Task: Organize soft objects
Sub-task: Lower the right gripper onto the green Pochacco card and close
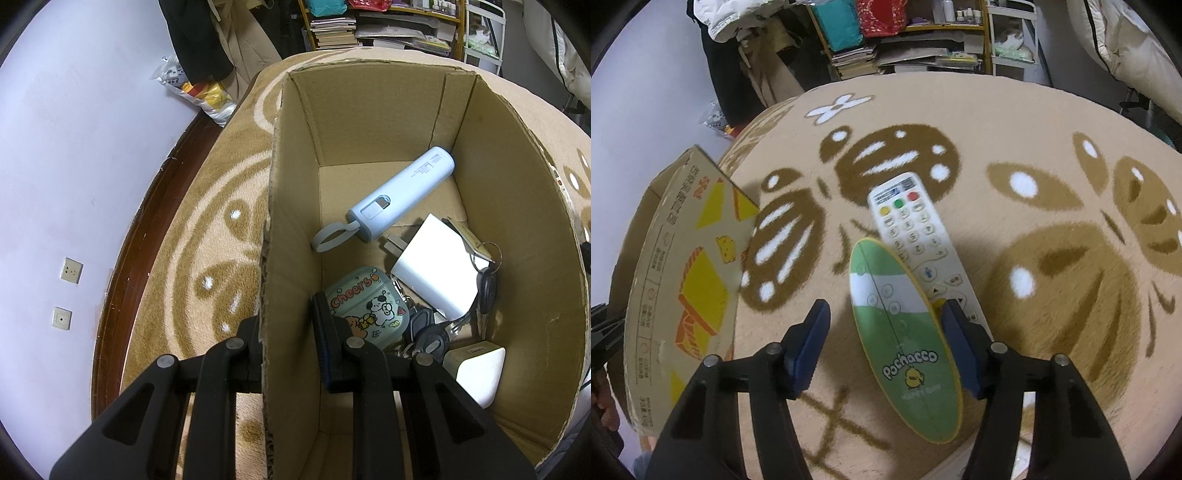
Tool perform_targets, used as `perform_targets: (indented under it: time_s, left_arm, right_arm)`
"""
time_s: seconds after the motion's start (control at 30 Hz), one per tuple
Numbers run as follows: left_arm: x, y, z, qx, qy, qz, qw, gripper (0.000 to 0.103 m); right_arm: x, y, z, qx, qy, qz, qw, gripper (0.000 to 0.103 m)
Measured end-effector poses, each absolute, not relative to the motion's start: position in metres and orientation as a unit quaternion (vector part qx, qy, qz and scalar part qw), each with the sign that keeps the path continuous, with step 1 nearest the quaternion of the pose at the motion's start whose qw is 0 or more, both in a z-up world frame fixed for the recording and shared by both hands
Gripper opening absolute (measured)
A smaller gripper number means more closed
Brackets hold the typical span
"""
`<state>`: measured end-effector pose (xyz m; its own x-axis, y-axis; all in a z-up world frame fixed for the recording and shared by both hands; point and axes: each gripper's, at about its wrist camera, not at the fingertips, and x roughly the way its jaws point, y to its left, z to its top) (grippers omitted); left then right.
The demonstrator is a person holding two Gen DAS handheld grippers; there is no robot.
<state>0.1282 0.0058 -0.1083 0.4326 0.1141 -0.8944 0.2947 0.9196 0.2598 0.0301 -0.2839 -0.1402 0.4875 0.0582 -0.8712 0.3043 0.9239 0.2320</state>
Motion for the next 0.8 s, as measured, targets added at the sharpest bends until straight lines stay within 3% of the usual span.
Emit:
perform_targets:
  time_s: [0.23, 0.63, 0.8]
  left_arm:
    - [0.128, 0.006, -0.108, 0.193, 0.53, -0.055, 0.824, 0.02]
    - [0.128, 0.007, -0.107, 0.192, 0.531, -0.054, 0.824, 0.02]
    - [0.13, 0.009, -0.107, 0.189, 0.532, -0.055, 0.824, 0.02]
  right_arm:
    - [0.03, -0.273, -0.144, 0.202, 0.501, -0.049, 0.84, 0.048]
    - [0.035, -0.26, -0.144, 0.188, 0.5, -0.03, 0.845, 0.048]
    - [0.043, -0.255, -0.146, 0.18, 0.504, -0.024, 0.845, 0.053]
